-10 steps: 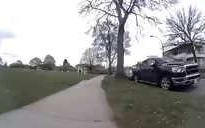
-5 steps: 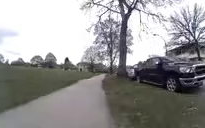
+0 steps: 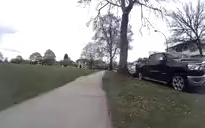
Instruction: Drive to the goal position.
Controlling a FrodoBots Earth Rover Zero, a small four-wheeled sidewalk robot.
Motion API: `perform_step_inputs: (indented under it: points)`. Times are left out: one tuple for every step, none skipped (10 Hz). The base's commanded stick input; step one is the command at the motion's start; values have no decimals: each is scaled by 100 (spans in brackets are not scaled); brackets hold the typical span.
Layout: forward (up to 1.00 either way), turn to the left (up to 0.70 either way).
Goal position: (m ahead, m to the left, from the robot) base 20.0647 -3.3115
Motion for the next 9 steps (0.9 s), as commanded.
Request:
perform_step_inputs:
  points:
    - [85,8]
    - [85,29]
    - [85,33]
    - [85,7]
    - [85,3]
    - [85,0]
    - [85,0]
    - [85,0]
    - [85,2]
